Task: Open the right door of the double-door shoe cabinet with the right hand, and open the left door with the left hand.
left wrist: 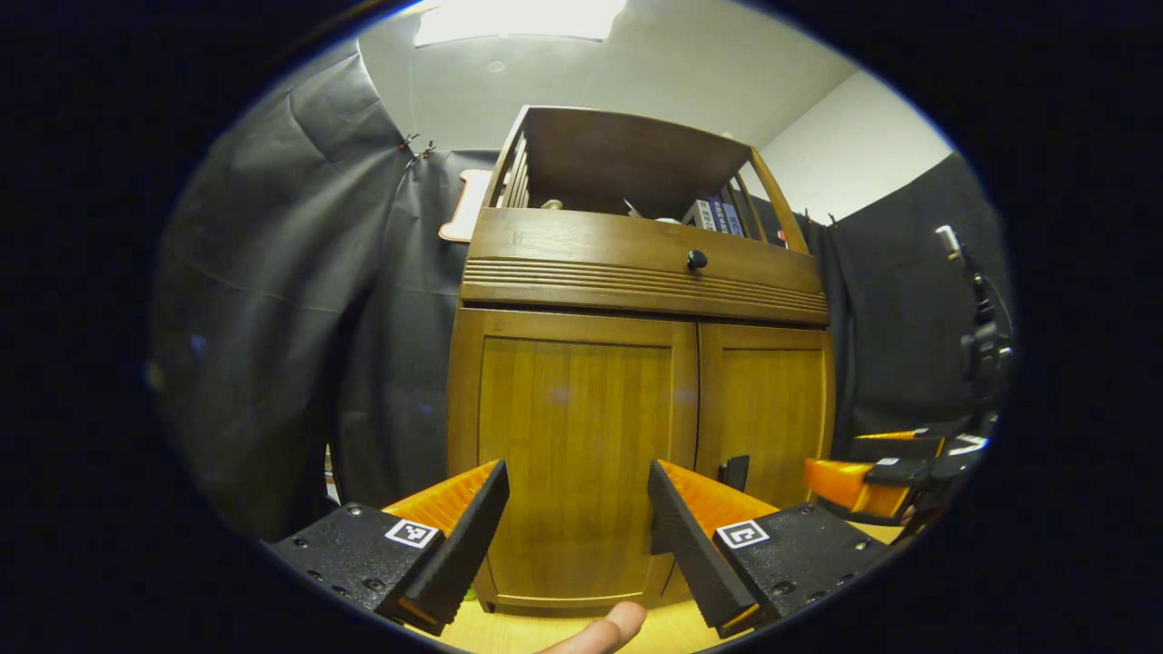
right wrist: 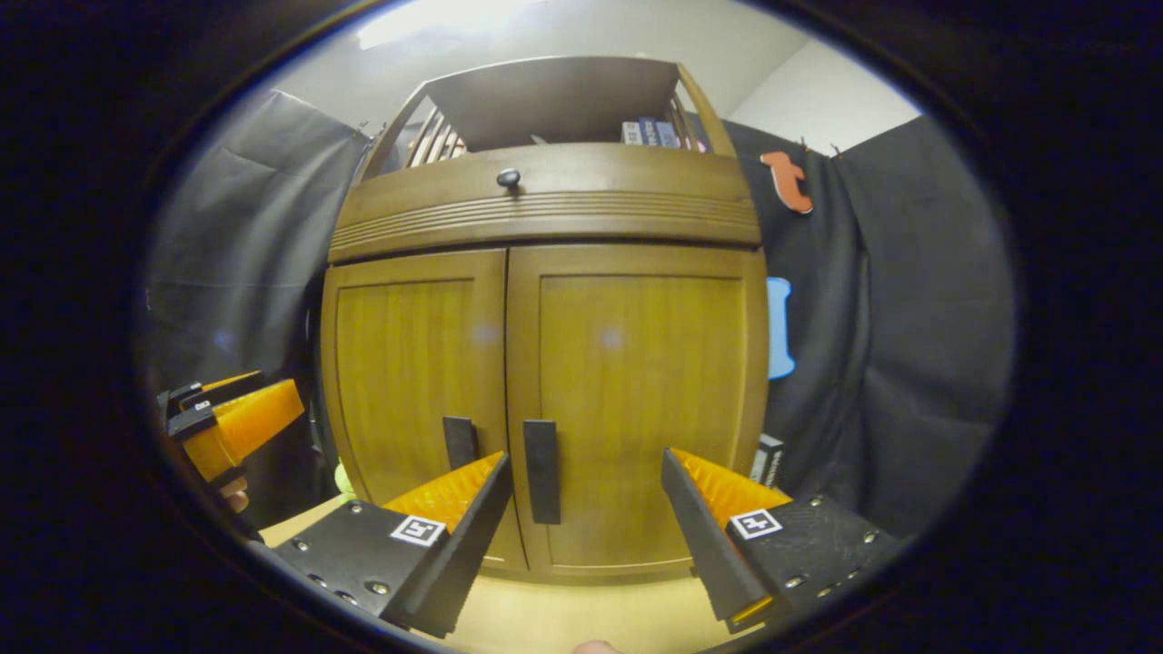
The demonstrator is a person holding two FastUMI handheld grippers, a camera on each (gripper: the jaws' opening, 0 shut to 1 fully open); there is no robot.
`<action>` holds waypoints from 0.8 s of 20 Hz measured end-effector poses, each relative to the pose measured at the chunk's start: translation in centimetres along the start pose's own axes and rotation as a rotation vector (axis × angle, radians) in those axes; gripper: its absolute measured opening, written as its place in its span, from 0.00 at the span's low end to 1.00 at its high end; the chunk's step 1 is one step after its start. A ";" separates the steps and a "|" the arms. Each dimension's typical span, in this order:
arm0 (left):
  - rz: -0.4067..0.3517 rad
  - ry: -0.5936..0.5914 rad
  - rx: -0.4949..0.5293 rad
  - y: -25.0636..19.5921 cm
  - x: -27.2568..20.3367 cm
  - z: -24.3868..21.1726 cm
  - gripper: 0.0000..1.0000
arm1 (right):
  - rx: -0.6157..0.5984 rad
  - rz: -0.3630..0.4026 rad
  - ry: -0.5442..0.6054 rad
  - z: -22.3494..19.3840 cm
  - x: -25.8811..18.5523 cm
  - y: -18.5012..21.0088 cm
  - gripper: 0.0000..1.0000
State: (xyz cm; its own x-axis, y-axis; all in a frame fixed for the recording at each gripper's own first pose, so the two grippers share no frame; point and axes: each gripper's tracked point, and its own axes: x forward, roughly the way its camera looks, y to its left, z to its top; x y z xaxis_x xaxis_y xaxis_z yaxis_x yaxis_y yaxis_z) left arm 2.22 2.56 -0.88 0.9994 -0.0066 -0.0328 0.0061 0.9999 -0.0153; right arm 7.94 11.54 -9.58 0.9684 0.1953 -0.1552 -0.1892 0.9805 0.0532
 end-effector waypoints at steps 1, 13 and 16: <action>-0.004 0.000 -0.001 0.1 0.1 -0.1 0.96 | 0.002 0.016 0.012 -0.5 1.0 0.7 0.98; -0.026 0.034 -0.037 0.4 1.1 -1.2 0.92 | 0.074 -0.046 0.107 -4.8 10.6 1.7 0.97; -0.025 0.051 -0.058 1.0 1.1 -1.6 0.95 | 0.116 -0.015 0.133 -5.5 11.8 1.8 0.85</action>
